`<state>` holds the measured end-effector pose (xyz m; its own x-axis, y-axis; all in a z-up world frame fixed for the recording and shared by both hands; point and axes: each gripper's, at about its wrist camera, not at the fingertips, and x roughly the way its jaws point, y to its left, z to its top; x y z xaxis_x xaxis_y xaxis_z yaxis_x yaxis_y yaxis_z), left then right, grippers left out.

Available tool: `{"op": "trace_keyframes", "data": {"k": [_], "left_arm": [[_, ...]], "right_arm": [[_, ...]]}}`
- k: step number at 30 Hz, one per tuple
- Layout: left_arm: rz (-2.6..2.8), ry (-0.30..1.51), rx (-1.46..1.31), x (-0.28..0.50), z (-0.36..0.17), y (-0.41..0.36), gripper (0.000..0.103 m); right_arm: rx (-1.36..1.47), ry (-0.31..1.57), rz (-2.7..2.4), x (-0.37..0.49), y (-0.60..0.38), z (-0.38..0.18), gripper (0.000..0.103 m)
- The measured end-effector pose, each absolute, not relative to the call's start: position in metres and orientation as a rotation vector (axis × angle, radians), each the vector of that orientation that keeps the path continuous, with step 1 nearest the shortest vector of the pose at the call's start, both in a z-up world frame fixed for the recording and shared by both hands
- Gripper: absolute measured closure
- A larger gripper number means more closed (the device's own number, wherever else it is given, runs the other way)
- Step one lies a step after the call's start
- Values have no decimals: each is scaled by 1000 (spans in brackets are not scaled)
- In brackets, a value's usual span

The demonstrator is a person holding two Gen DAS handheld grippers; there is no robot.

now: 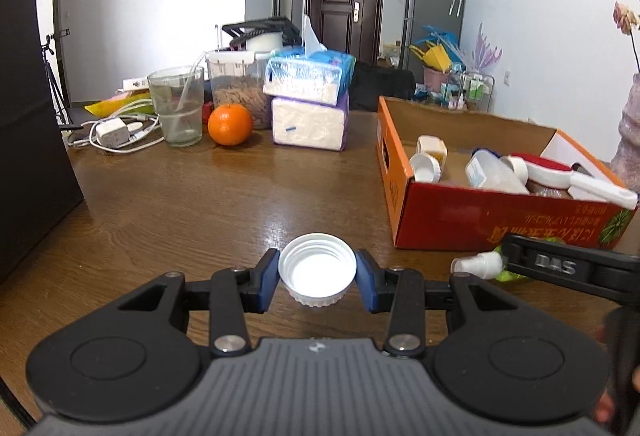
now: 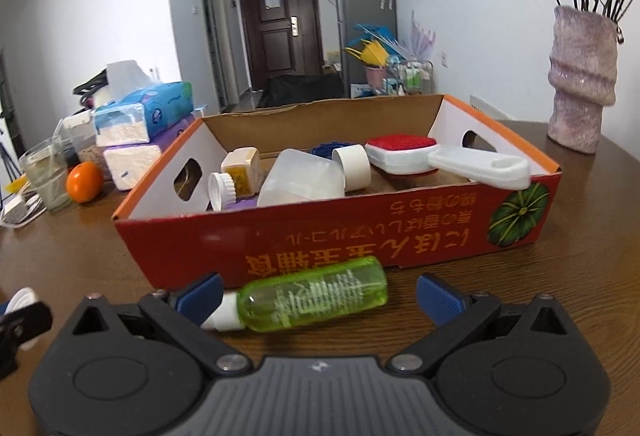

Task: Organize rigid objects
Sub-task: 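Grasp the green spray bottle with the right tool while the left tool holds the cap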

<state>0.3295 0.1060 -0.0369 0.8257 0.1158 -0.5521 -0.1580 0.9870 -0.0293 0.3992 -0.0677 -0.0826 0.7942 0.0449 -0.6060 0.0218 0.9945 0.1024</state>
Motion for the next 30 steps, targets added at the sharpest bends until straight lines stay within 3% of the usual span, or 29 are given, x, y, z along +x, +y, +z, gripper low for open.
{"op": "trace_keyframes", "data": {"k": [7, 14, 24, 30], "left_arm": [[158, 585, -99, 328, -33, 112, 62], [177, 608, -108, 331, -36, 116, 62], [191, 645, -111, 334, -45, 123, 62], [191, 644, -106, 333, -46, 121, 62]], "right_arm": [[114, 694, -19, 415, -56, -92, 2], [95, 753, -31, 418, -57, -103, 16], [19, 752, -14, 377, -70, -104, 17], [23, 739, -16, 358, -82, -102, 29]]}}
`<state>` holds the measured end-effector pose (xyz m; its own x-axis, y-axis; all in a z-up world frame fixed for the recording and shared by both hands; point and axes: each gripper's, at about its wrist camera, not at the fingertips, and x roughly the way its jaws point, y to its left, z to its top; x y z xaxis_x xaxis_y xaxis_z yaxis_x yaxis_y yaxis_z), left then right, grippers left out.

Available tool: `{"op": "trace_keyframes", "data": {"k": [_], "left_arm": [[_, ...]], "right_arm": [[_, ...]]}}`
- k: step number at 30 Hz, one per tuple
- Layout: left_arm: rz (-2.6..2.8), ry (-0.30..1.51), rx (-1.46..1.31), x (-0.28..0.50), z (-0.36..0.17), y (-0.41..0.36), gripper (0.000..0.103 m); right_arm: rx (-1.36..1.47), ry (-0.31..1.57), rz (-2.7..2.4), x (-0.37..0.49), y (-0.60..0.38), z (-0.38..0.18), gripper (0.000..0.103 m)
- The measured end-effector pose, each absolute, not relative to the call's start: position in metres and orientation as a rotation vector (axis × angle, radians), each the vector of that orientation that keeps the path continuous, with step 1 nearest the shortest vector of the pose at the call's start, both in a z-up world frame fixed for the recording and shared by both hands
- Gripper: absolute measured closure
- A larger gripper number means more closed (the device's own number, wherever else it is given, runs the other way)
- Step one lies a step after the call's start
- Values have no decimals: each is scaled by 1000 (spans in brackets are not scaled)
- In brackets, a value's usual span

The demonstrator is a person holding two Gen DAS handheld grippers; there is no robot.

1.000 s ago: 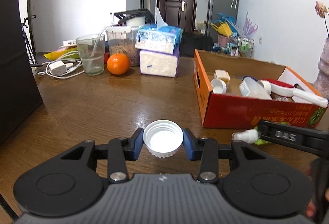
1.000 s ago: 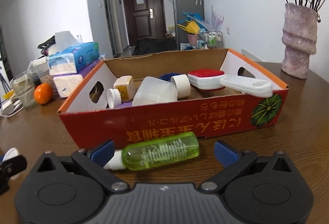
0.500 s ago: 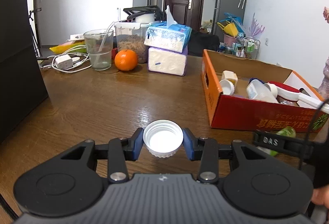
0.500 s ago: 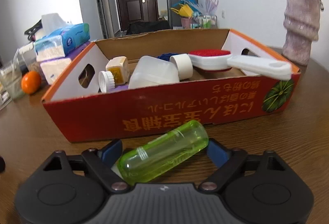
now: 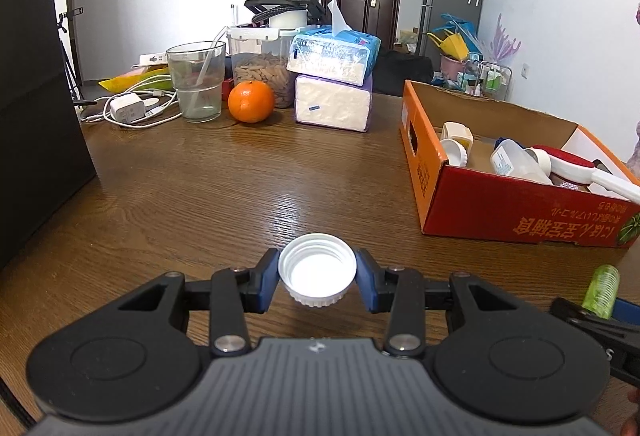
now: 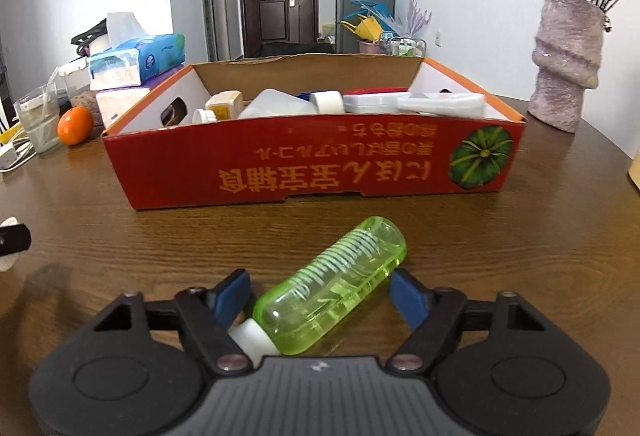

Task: Organize rigid objects
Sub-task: 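Grasp the green spray bottle with the right tool while the left tool holds the cap, then carry the white cap and green spray bottle over the cardboard box with both tools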

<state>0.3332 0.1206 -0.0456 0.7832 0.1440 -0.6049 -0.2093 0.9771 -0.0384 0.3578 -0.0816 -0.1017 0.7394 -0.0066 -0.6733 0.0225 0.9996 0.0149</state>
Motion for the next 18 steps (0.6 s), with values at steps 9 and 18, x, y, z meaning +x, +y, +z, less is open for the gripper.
{"op": "trace_keyframes", "data": {"k": [9, 18], "left_arm": [[188, 644, -105, 333, -46, 120, 62], [190, 624, -80, 329, -46, 112, 62]], "right_arm": [[37, 705, 3, 335, -100, -99, 73], [48, 685, 52, 324, -107, -98, 73]]}}
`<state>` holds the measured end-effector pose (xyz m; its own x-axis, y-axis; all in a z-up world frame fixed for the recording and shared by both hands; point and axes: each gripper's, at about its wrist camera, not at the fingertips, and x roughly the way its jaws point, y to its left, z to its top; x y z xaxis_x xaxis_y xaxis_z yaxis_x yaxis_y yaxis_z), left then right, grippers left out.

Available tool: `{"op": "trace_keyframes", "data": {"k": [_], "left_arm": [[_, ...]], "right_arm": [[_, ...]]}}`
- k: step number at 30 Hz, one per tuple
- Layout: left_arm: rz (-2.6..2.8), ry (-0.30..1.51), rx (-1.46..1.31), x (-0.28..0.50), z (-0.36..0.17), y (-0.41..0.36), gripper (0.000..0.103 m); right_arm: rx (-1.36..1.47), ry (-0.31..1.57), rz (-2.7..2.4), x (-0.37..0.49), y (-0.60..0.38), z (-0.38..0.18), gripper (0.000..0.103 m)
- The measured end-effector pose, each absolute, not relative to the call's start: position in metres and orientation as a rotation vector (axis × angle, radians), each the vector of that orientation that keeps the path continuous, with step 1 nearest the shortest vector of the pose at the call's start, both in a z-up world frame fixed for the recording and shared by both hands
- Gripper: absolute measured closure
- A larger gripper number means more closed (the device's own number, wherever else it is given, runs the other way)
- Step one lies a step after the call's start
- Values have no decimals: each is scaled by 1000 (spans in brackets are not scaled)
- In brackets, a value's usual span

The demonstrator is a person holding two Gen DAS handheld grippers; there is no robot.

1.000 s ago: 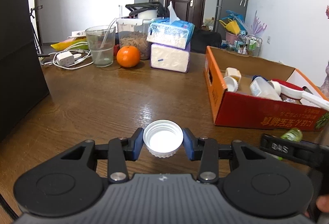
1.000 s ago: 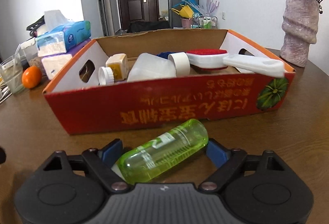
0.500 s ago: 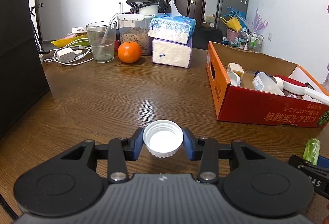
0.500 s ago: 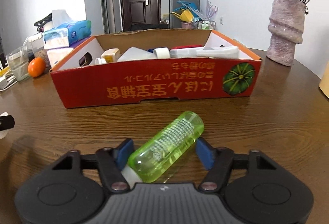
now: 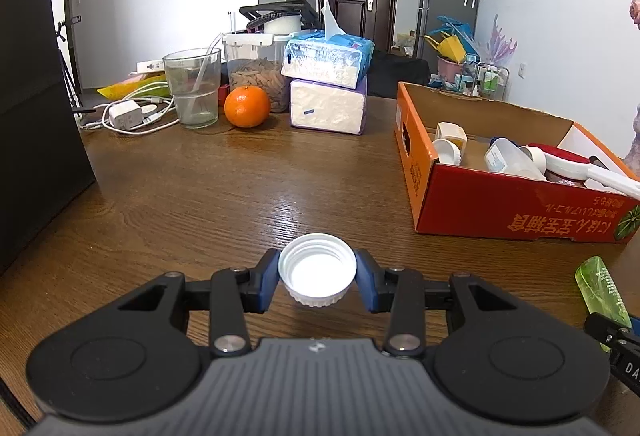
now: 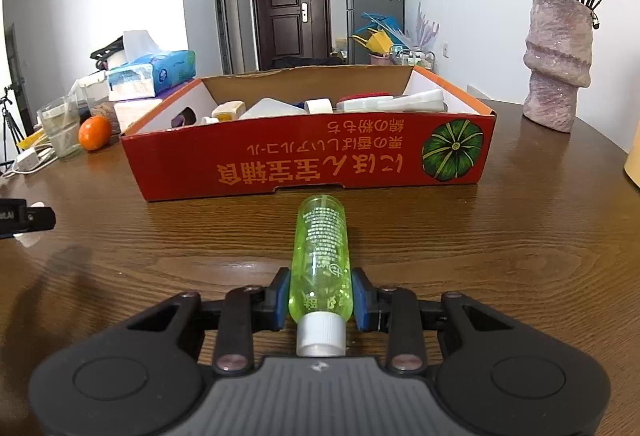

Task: Organize rigid objects
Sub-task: 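Carry the white cap and green spray bottle over the cardboard box with both tools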

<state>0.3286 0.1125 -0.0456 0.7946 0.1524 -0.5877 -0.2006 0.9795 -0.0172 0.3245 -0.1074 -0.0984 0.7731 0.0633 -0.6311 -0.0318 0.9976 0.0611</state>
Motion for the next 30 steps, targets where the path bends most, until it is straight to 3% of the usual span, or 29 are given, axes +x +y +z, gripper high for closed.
{"op": "trace_keyframes", "data": {"k": [22, 30], "left_arm": [[96, 549, -114, 303, -21, 65, 62], [107, 561, -110, 306, -25, 60, 62]], "right_arm": [[146, 549, 155, 301, -126, -69, 73], [110, 590, 159, 306, -130, -76, 73]]}}
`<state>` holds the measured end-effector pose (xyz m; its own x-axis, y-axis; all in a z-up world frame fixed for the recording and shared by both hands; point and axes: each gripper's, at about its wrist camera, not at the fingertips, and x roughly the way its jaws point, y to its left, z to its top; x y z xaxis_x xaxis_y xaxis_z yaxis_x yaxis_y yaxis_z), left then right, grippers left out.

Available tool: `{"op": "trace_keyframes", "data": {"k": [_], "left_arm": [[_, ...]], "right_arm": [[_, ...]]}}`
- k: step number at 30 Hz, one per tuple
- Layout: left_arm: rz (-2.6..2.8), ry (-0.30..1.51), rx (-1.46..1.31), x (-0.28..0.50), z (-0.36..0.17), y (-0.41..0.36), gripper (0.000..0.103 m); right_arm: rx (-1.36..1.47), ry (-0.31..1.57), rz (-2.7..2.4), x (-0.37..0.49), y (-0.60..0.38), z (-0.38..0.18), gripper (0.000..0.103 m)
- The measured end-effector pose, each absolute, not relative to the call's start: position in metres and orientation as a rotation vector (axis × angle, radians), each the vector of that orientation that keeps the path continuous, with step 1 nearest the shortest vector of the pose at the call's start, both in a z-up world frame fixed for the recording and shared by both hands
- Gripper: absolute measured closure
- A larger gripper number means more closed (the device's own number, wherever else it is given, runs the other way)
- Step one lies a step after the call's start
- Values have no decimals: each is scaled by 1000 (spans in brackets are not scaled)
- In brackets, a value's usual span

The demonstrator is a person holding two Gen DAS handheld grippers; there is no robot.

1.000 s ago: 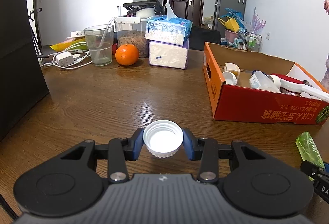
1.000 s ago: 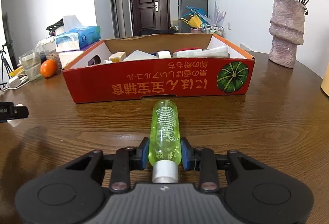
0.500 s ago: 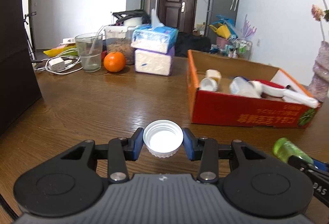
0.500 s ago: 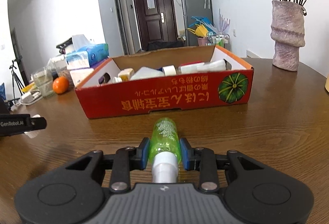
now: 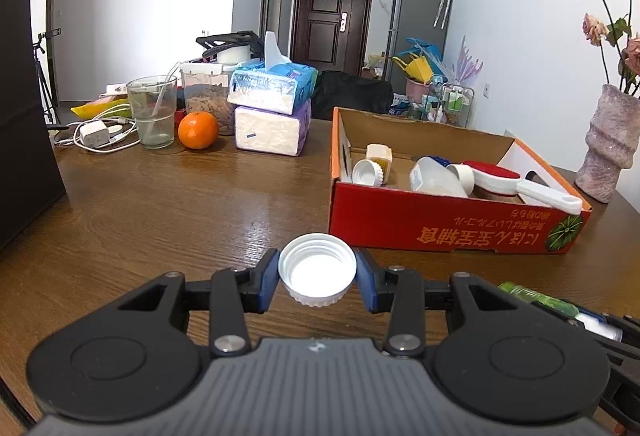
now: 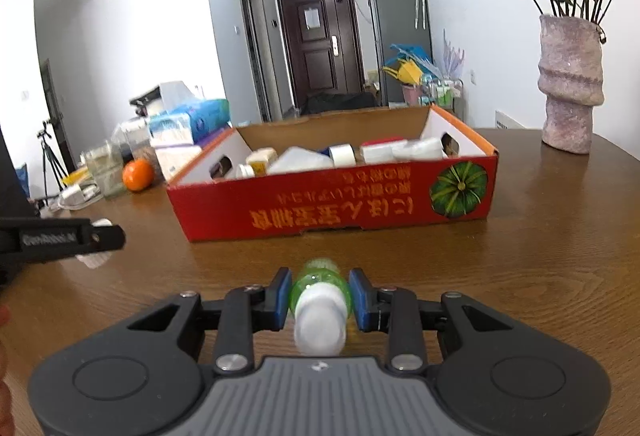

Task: Organize rigid objects
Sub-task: 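Carry the white cap and green spray bottle over the cardboard box with both tools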

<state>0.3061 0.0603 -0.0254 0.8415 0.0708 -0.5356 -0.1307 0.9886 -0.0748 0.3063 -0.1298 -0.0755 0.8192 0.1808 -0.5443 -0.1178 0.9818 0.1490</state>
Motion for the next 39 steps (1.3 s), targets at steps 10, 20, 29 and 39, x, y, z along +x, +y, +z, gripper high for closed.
{"op": "trace_keyframes", "data": {"k": [10, 20, 29, 39], "left_arm": [[103, 584, -115, 310, -32, 63, 62], [114, 574, -112, 311, -26, 62, 62], [101, 542, -109, 318, -8, 51, 62], [95, 476, -108, 339, 21, 25, 62]], "right_arm": [[16, 693, 117, 323, -122, -98, 48], [39, 649, 125, 334, -118, -95, 73], [149, 528, 176, 323, -131, -59, 73], [189, 437, 176, 340, -142, -35, 73]]}}
